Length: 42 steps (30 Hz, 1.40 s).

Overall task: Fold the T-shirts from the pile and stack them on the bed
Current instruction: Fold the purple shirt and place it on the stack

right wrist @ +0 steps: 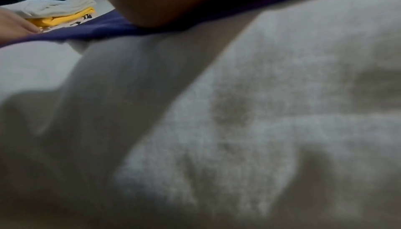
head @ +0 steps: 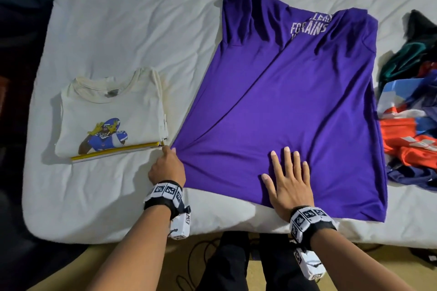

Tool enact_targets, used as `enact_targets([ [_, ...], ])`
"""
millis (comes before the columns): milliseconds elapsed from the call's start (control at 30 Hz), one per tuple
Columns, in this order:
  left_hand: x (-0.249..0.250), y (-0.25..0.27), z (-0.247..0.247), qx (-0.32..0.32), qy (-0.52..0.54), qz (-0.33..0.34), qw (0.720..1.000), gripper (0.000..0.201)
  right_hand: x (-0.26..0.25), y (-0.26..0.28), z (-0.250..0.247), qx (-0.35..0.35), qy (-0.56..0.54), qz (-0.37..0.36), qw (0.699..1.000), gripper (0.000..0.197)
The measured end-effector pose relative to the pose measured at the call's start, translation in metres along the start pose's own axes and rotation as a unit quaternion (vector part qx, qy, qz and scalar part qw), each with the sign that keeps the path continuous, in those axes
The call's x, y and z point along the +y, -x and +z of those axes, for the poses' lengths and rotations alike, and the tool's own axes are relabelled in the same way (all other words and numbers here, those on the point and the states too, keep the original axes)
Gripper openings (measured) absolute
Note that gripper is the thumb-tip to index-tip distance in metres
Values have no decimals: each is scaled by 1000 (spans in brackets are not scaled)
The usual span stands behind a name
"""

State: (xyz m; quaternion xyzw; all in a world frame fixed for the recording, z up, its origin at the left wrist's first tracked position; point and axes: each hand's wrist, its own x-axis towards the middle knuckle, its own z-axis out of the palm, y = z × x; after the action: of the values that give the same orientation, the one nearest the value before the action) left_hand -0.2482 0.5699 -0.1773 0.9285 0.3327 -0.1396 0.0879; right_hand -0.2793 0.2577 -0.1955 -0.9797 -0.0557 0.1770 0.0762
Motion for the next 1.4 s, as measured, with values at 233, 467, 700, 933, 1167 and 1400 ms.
enact_targets([
  [233,64,64,24,40,-70,286,955,67,-12,-6,-3,-8,0,-16,1000,71],
  [467,82,58,69,-33,-128,442,887,70,55,3,-3,-12,20,70,997,64],
  [700,50,16,53,15,-127,299,946,72,151,34,-11,0,-37,272,961,65],
  [933,115,76,51,-15,-127,510,851,71,143,26,-32,166,-174,462,853,44],
  [1167,151,108,85,-68,-125,468,872,72,172,43,-46,62,-186,461,865,46],
  [1400,150,111,84,-59,-132,471,870,72,157,46,-39,186,-62,356,914,35],
])
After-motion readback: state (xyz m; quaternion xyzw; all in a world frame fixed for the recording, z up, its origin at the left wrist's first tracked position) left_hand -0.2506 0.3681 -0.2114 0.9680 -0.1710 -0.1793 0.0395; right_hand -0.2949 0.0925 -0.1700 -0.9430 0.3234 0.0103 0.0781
